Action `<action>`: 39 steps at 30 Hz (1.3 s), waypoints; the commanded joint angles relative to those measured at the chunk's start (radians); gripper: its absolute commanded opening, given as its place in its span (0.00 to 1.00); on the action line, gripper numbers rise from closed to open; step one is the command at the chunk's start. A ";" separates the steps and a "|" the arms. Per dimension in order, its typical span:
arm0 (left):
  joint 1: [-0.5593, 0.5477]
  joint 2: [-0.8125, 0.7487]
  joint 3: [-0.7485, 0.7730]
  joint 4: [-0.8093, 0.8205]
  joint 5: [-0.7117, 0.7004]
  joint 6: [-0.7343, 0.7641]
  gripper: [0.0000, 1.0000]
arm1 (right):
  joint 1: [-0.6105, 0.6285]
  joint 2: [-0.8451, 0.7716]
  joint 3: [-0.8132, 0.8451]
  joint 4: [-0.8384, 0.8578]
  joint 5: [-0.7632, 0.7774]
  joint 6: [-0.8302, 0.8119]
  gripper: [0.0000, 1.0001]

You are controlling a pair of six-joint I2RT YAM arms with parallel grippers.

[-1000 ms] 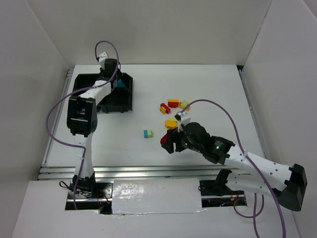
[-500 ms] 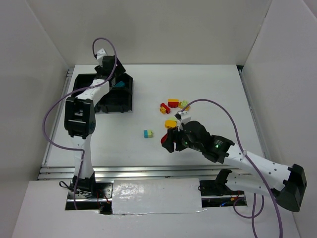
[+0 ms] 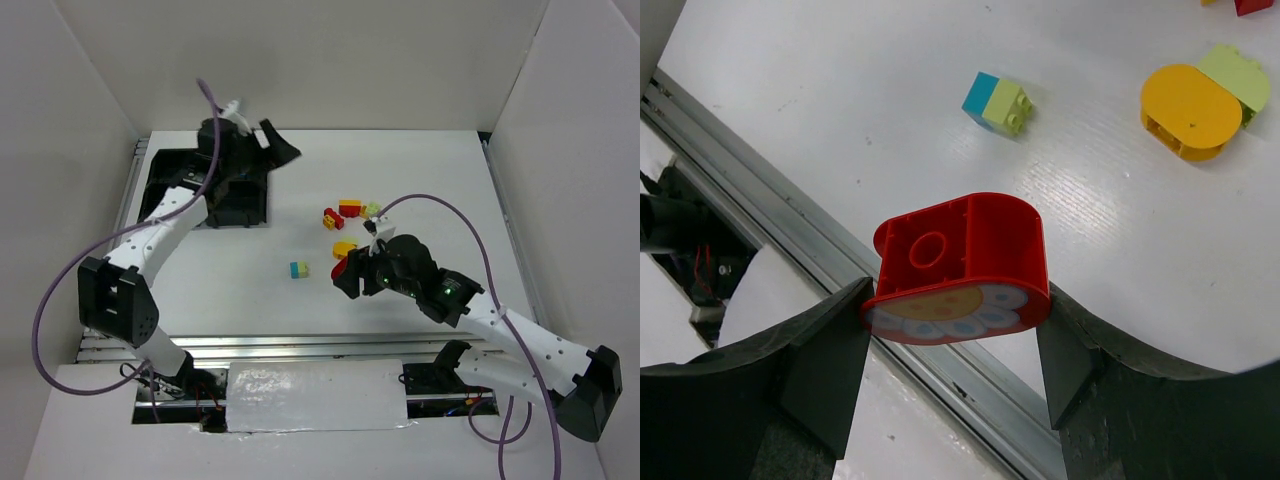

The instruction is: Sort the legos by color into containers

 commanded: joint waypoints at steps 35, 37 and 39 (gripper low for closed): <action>-0.436 -0.116 -0.347 0.039 0.454 -0.115 0.75 | 0.076 0.059 0.134 -0.004 0.122 -0.006 0.12; -0.446 -0.110 -0.341 0.039 0.462 -0.101 0.66 | 0.076 0.083 0.153 -0.002 0.102 -0.009 0.12; -0.451 -0.103 -0.329 0.023 0.462 -0.088 0.59 | 0.076 0.091 0.159 0.001 0.104 -0.006 0.12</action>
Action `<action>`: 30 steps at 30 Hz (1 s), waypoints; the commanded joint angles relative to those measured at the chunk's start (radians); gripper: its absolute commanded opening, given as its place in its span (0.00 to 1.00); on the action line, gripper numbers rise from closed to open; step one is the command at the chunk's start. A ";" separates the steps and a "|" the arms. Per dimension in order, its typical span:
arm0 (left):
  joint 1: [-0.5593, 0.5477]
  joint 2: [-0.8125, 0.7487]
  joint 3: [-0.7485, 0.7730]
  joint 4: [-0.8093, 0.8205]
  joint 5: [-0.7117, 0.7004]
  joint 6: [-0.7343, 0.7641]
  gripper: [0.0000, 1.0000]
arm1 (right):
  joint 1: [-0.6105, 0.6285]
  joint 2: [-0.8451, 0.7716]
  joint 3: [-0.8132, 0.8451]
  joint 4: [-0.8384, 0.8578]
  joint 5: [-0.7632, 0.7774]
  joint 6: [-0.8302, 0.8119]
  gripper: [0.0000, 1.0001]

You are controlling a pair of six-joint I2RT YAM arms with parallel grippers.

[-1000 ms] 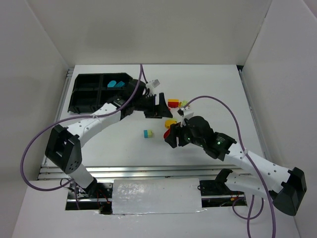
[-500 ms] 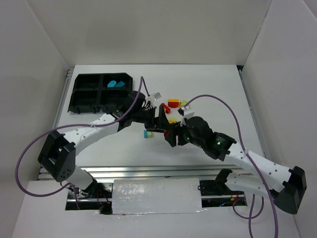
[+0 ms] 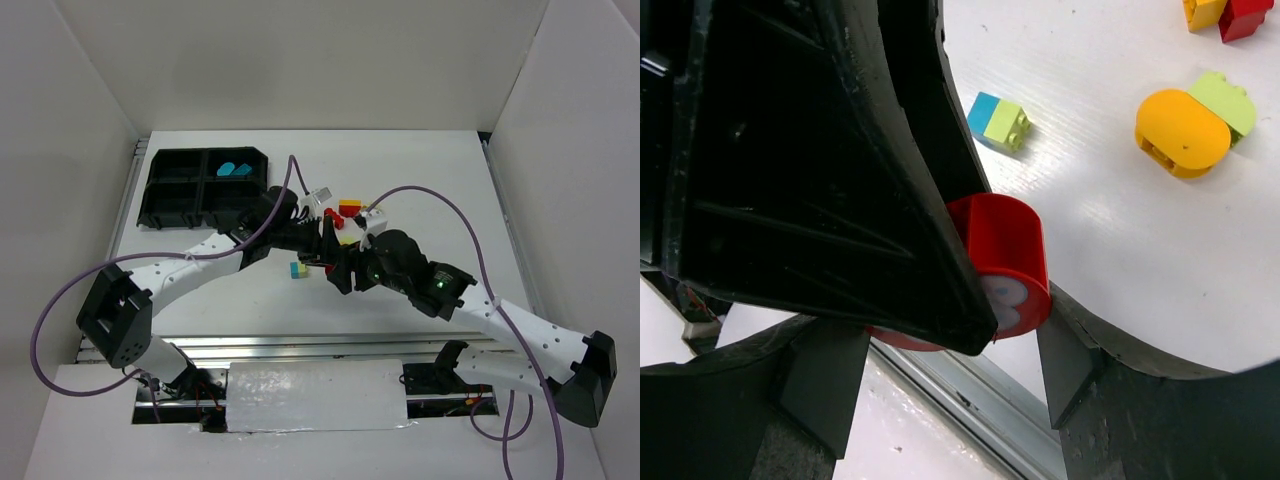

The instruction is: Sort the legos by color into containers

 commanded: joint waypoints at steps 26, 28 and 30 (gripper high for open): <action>0.240 -0.167 0.074 -0.266 -0.461 0.104 0.00 | -0.006 -0.156 -0.075 0.037 0.018 0.111 0.99; 0.288 -0.188 0.086 -0.324 -0.562 0.135 0.00 | -0.006 -0.190 -0.088 0.021 0.030 0.114 1.00; 0.340 -0.215 0.088 -0.364 -0.609 0.156 0.00 | -0.005 -0.219 -0.098 0.001 0.038 0.117 1.00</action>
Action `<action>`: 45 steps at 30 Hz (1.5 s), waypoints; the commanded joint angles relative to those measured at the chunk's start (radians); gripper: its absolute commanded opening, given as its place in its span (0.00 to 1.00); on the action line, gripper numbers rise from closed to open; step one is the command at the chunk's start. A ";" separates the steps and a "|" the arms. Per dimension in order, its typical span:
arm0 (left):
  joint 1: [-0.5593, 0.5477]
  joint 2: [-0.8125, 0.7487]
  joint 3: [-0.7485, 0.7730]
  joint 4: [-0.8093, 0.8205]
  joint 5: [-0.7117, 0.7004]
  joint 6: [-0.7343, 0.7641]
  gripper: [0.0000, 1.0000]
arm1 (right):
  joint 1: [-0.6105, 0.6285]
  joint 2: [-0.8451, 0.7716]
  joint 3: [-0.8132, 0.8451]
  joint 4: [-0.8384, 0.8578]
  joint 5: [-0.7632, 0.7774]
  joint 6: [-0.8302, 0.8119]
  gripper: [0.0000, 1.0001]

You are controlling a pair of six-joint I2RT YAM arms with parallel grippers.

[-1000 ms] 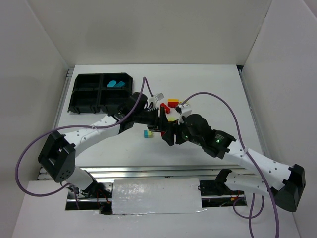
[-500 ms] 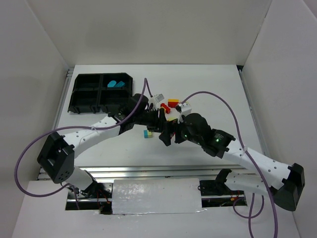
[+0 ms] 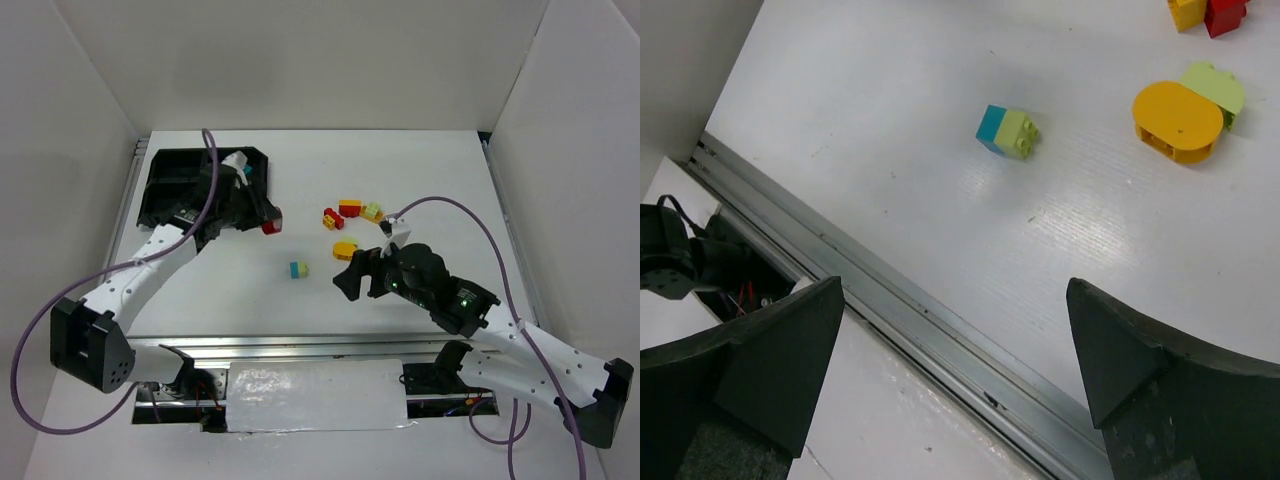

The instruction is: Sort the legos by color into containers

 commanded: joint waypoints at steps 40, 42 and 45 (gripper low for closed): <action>0.553 -0.003 0.204 -0.317 -0.230 0.222 0.00 | -0.004 -0.066 -0.097 -0.002 -0.022 0.057 1.00; 0.553 -0.011 0.195 -0.307 -0.221 0.229 0.00 | -0.004 -0.068 -0.103 0.007 -0.028 0.065 1.00; 0.554 -0.014 0.193 -0.293 -0.194 0.232 0.00 | -0.002 -0.054 -0.105 0.008 -0.027 0.068 0.99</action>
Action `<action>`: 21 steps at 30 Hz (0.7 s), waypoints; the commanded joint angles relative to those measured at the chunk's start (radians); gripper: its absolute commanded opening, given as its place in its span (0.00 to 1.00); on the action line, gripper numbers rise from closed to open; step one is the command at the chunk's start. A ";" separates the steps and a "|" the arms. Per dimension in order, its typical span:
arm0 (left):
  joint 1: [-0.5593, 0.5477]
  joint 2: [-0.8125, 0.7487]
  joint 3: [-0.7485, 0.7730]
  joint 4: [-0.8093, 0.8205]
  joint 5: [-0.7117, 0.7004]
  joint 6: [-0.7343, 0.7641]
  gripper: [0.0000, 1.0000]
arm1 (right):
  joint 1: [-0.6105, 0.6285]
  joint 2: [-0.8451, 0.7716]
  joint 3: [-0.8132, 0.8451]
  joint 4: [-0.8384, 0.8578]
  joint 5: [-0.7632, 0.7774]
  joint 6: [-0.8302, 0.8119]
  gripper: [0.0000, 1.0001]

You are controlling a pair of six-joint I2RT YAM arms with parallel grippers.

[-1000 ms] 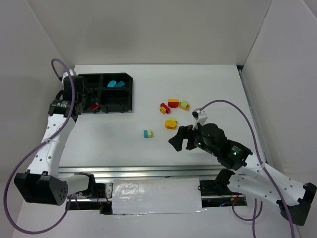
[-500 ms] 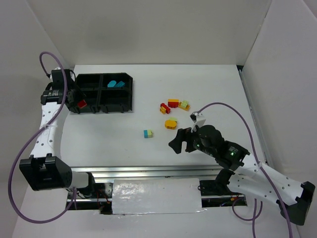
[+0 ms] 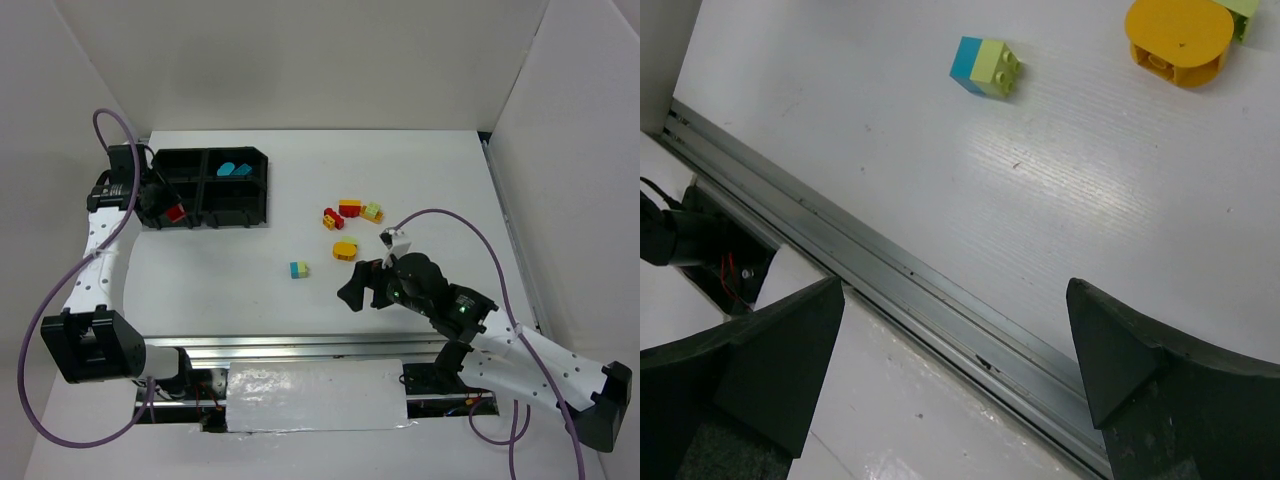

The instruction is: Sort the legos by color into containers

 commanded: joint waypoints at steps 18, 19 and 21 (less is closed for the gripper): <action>0.036 0.050 0.013 0.122 0.218 -0.058 0.00 | -0.003 0.044 -0.036 0.103 -0.029 0.033 1.00; 0.029 0.055 0.017 0.149 0.213 -0.096 0.00 | -0.003 0.050 -0.038 0.120 -0.030 0.037 1.00; 0.007 0.087 0.035 0.174 0.180 -0.133 0.00 | -0.003 0.067 -0.030 0.132 -0.041 0.039 1.00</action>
